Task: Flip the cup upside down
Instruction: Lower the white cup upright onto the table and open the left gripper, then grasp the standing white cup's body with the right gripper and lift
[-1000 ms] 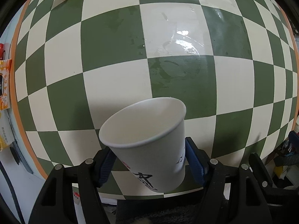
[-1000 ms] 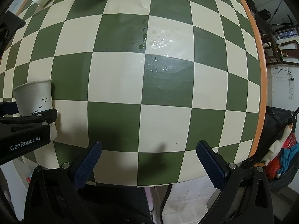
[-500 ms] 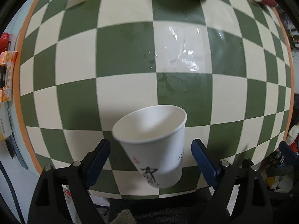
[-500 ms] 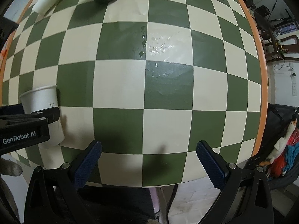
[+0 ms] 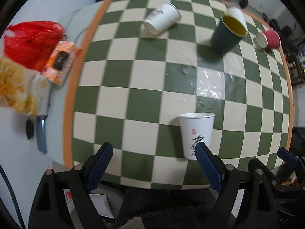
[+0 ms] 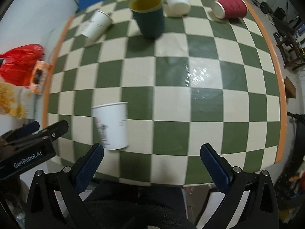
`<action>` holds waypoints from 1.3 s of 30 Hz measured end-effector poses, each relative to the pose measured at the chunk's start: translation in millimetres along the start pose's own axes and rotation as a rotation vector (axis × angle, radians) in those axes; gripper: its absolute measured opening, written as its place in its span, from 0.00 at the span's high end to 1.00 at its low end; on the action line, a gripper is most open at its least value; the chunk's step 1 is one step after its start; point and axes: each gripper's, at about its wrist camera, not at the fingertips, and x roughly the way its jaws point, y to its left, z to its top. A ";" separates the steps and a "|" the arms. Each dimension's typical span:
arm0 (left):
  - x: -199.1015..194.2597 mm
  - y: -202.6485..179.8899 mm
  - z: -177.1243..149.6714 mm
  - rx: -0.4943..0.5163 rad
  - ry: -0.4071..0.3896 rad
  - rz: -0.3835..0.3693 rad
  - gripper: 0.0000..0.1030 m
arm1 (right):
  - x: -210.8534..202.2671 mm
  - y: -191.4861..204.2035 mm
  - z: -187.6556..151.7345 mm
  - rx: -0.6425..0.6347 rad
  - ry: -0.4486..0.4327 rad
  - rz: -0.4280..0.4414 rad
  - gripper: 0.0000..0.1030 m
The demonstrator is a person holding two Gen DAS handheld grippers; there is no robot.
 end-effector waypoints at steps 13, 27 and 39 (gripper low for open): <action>19.7 54.0 54.2 -0.058 -0.083 -0.028 0.14 | -33.6 50.0 -5.1 -0.020 -0.039 0.056 0.00; 75.8 81.1 56.8 -0.078 -0.098 0.024 0.01 | 1.6 119.7 -8.6 -1.024 -0.130 -0.520 0.00; 152.7 95.8 32.6 -0.137 0.030 -0.006 0.01 | 116.2 115.9 -106.4 -2.245 -0.031 -0.831 0.00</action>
